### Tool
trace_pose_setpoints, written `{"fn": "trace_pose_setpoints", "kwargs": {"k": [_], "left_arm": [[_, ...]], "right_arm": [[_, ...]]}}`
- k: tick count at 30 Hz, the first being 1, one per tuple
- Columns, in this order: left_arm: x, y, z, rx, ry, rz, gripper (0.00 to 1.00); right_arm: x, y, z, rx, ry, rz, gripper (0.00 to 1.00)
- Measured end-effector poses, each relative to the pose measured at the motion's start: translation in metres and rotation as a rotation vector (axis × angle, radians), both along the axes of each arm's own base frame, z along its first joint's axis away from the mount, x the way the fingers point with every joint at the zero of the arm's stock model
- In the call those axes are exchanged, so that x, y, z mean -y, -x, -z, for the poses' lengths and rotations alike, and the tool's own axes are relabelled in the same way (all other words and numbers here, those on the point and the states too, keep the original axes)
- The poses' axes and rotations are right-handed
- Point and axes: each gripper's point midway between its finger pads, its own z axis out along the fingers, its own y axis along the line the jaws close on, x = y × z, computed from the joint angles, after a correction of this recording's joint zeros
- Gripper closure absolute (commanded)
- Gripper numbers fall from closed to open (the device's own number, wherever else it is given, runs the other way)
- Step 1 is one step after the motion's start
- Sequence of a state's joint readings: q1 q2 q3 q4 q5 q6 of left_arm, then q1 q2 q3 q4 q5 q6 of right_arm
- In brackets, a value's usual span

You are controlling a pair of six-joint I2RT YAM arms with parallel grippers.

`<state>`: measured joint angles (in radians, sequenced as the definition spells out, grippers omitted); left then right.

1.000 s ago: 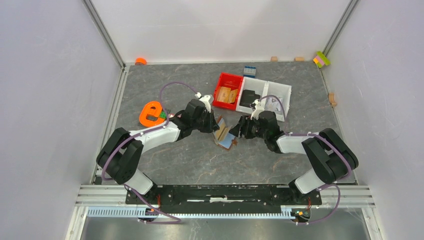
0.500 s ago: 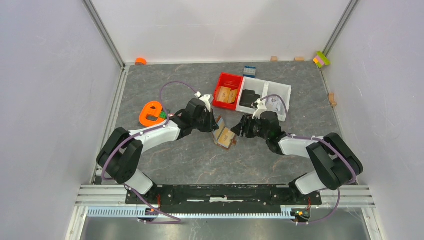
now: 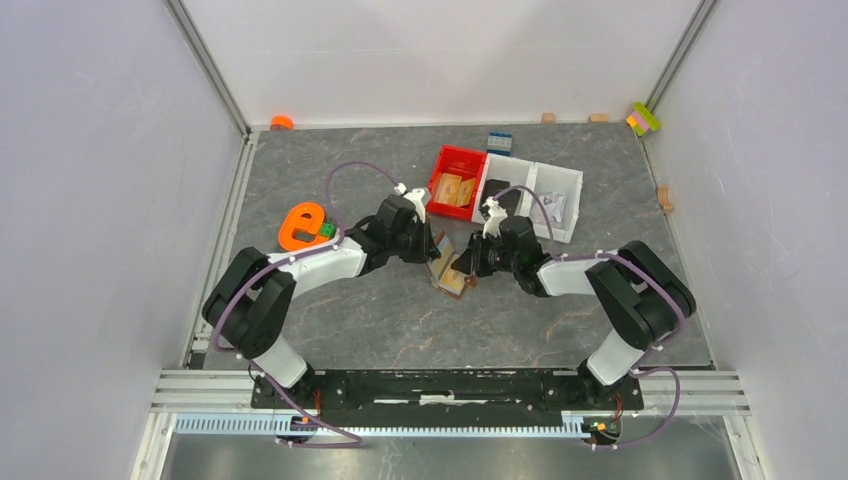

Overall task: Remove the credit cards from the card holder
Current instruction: Remove the credit card from the card holder.

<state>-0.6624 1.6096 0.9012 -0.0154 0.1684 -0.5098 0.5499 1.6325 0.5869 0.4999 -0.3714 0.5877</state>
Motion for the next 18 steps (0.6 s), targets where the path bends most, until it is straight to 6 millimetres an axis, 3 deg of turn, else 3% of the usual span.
{"fn": "trace_pose_setpoints", "kwargs": {"k": [5, 10, 15, 18], "left_arm": [[0.002, 0.000, 0.004, -0.019, 0.008, 0.011, 0.57], [0.007, 0.000, 0.010, -0.053, 0.009, 0.031, 0.52], [0.013, 0.001, 0.023, -0.111, -0.001, 0.056, 0.60], [0.014, 0.003, 0.031, -0.142, -0.014, 0.061, 0.80]], "right_arm": [[-0.005, 0.003, 0.020, -0.066, 0.009, -0.024, 0.81], [-0.007, 0.002, 0.017, -0.063, 0.002, -0.031, 0.81], [-0.007, 0.003, 0.018, -0.068, 0.004, -0.033, 0.80], [-0.007, 0.003, 0.018, -0.070, 0.005, -0.033, 0.78]]}}
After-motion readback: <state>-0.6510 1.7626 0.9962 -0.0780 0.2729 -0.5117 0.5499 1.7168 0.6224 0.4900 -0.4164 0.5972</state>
